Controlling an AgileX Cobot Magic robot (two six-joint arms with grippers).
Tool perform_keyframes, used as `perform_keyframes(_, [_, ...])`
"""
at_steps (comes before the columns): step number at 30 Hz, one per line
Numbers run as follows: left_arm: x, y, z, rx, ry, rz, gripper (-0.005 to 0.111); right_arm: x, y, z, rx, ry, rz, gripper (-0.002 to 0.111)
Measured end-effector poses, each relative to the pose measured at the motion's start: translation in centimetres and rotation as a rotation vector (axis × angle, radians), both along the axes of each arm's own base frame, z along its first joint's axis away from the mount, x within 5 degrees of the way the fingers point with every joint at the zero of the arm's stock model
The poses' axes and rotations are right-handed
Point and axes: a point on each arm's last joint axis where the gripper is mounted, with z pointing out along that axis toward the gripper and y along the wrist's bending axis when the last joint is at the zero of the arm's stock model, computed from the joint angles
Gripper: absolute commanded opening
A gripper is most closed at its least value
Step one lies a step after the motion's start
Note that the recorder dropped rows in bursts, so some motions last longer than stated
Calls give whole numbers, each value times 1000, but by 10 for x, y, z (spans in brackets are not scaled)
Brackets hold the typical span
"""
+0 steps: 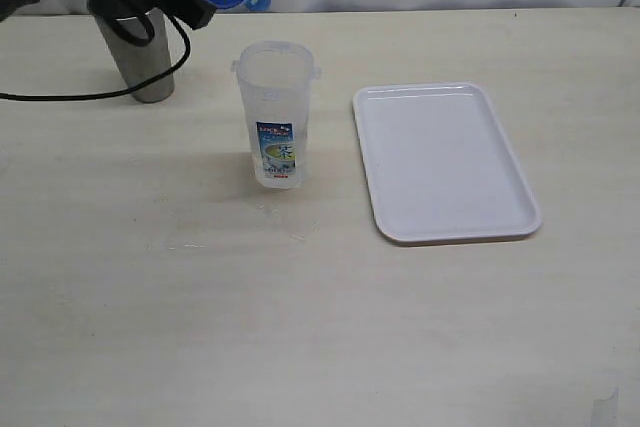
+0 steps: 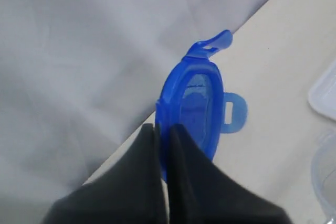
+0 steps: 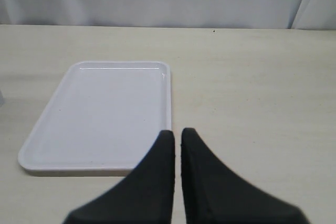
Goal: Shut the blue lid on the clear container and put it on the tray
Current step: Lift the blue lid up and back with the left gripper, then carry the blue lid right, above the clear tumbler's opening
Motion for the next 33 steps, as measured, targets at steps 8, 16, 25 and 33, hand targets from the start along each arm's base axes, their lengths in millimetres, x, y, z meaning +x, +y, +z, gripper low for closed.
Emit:
perform_keyframes(8, [5,-10,-6,250,-187,-182,0,0,0,0,0,0,0,5])
perform_keyframes(16, [7,-14,-5,377,-243,-240,0,0,0,0,0,0,0,5])
perform_keyframes(25, [-3,-35,-6,580,-312,-378,0,0,0,0,0,0,0,5])
perform_keyframes(33, [-5,-32,-6,592,-281,-368,0,0,0,0,0,0,0,5])
